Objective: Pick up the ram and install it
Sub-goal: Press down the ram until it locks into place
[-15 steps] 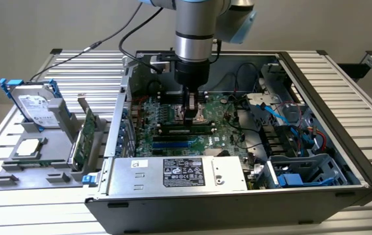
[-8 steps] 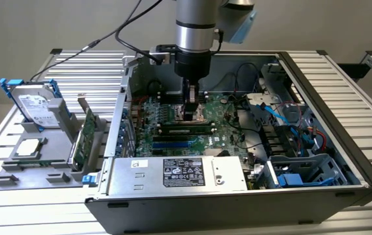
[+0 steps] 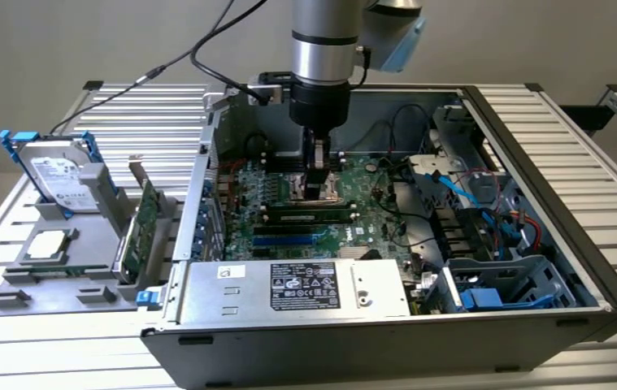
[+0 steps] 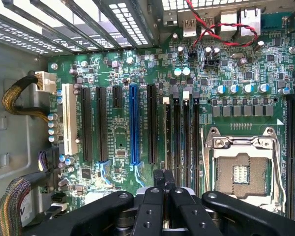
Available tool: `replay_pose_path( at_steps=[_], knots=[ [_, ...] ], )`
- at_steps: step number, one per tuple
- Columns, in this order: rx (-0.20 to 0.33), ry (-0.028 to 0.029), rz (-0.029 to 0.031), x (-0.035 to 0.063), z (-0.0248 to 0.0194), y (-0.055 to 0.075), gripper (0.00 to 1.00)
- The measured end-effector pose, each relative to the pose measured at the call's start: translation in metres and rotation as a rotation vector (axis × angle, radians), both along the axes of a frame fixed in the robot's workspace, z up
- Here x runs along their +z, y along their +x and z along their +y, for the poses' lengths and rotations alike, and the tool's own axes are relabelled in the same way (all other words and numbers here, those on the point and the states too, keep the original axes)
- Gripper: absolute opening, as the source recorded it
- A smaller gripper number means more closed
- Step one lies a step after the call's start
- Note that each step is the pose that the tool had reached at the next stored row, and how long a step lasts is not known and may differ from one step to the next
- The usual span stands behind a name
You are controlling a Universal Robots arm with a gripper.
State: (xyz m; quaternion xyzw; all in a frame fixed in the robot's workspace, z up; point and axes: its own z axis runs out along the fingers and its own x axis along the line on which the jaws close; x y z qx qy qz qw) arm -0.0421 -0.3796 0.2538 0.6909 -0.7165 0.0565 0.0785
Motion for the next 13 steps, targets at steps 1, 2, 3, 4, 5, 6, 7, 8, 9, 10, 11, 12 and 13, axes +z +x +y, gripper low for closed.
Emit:
replay_pose_path(
  at_steps=[1, 2, 3, 4, 5, 6, 7, 8, 9, 10, 11, 12, 13],
  knots=[
    [0.0, 0.0, 0.0, 0.0, 0.0, 0.0, 0.11],
    [0.0, 0.0, 0.0, 0.0, 0.0, 0.0, 0.11],
    [0.0, 0.0001, 0.0, 0.0, 0.0, 0.0, 0.11],
    [0.0, 0.0001, 0.0, 0.0, 0.0, 0.0, 0.11],
    [0.0, 0.0, 0.0, 0.0, 0.0, 0.0, 0.11],
    [0.0, 0.0, 0.0, 0.0, 0.0, 0.0, 0.11],
    [0.0, 0.0, 0.0, 0.0, 0.0, 0.0, 0.11],
    [0.0, 0.0, 0.0, 0.0, 0.0, 0.0, 0.11],
    [0.0, -0.0002, 0.0001, 0.0001, -0.0004, 0.0, 0.11],
    [0.0, -0.0003, 0.0002, 0.0002, -0.0021, 0.0, 0.11],
    [-0.001, 0.0, 0.0, 0.0001, -0.0034, -0.0001, 0.11],
    [-0.003, 0.0, 0.0001, 0.0001, -0.0046, -0.0001, 0.11],
    [-0.008, 0.0001, 0.0, 0.0, -0.0054, -0.0001, 0.11]
  ],
)
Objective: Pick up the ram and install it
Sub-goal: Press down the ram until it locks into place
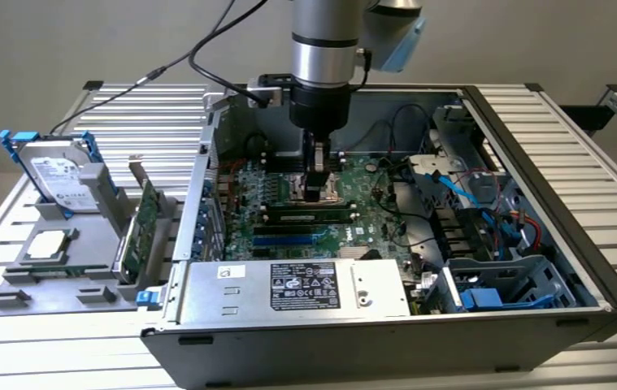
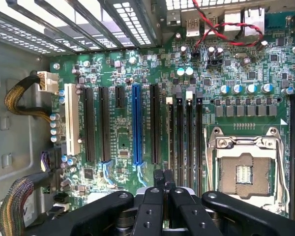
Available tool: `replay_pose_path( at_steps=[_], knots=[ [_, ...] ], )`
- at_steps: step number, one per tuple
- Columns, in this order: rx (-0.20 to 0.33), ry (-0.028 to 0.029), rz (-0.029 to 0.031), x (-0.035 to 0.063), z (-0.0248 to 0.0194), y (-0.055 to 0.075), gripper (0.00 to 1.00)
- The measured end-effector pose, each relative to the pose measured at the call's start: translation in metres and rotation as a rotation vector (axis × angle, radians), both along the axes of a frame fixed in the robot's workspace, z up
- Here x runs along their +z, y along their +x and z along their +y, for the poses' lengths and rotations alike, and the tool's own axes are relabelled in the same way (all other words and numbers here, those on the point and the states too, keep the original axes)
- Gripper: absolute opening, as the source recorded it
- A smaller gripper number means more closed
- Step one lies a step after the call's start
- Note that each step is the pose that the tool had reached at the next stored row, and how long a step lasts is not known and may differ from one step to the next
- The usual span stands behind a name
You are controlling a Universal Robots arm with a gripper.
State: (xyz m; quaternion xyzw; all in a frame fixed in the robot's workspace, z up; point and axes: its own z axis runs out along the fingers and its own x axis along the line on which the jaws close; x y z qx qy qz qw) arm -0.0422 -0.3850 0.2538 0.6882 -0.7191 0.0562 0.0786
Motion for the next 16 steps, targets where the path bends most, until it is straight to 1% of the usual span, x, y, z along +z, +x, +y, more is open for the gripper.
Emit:
replay_pose_path(
  at_steps=[2, 9, 16],
  knots=[
    [-0.019, -0.0001, 0.0, 0.0, -0.0005, 0.0, 0.11],
    [-0.14, -0.0001, 0.0, -0.0001, -0.0005, 0.0, 0.11],
    [-0.241, 0.0003, -0.0039, -0.0006, -0.0005, 0.0, 0.11]
  ],
)
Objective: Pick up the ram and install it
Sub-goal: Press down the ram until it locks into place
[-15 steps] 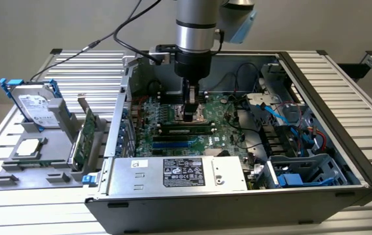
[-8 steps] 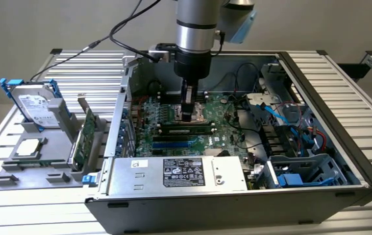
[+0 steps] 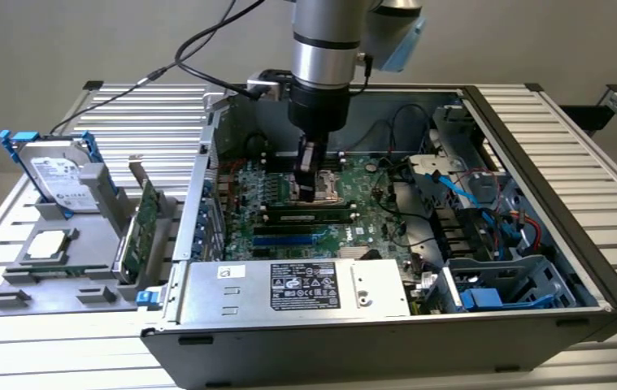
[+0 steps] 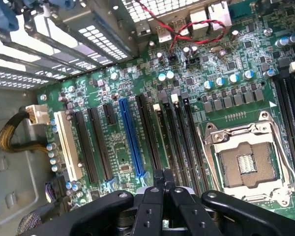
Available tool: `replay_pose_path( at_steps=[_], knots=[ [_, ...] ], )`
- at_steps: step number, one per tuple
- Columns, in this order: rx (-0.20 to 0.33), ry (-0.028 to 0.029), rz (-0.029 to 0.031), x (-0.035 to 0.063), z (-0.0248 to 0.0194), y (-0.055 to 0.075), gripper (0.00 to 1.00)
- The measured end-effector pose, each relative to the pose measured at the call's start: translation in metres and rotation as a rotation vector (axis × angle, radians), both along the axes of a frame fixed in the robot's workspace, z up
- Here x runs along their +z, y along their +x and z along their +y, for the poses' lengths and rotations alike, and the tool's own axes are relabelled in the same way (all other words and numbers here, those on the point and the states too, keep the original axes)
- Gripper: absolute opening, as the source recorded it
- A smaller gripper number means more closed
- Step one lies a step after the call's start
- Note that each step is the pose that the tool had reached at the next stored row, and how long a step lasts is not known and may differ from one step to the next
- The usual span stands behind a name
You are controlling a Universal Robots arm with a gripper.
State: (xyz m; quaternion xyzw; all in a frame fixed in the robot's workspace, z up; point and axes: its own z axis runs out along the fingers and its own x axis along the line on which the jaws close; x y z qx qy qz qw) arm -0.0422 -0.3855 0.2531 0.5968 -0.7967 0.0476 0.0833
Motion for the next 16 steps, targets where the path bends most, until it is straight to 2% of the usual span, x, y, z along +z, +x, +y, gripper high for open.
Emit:
replay_pose_path(
  at_steps=[16],
  knots=[
    [-0.25, -0.0002, -0.0044, -0.0029, 0.0, 0.0, 0.11]
  ],
)
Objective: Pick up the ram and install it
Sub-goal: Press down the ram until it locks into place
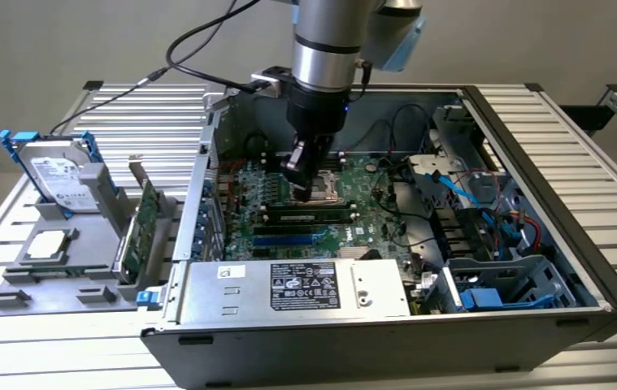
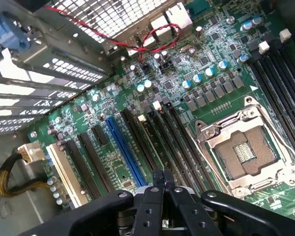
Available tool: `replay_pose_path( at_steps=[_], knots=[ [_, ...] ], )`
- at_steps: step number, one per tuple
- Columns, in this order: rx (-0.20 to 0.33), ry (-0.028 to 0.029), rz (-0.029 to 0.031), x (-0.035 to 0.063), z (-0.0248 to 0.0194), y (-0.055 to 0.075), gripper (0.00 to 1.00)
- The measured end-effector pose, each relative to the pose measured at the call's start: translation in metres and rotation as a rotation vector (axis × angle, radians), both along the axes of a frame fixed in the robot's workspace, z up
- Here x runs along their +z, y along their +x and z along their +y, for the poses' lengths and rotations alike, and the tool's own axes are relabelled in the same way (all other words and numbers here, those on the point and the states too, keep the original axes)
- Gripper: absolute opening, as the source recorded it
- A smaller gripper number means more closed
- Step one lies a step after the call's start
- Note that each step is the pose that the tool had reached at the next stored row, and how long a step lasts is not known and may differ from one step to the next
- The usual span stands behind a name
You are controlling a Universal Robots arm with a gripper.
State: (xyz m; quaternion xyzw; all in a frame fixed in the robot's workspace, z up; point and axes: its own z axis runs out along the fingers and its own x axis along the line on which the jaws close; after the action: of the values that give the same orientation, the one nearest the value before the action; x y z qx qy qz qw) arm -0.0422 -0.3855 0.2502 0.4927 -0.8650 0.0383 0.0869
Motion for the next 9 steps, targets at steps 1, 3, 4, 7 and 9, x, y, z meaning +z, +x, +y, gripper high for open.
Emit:
replay_pose_path(
  at_steps=[1, 3, 4, 7, 9],
  knots=[
    [-0.016, -0.0001, -0.0001, -0.0002, 0.0, 0.0, 0.11],
    [-0.049, 0.0001, -0.0005, -0.0006, 0.0, 0.0, 0.11],
    [-0.066, 0.0001, -0.0006, -0.0009, 0.0, 0.0, 0.11],
    [-0.115, 0.0, -0.0009, -0.0014, 0.0, 0.0, 0.11],
    [-0.149, -0.0003, -0.0011, -0.0015, 0.0, 0.0, 0.11]
  ],
)
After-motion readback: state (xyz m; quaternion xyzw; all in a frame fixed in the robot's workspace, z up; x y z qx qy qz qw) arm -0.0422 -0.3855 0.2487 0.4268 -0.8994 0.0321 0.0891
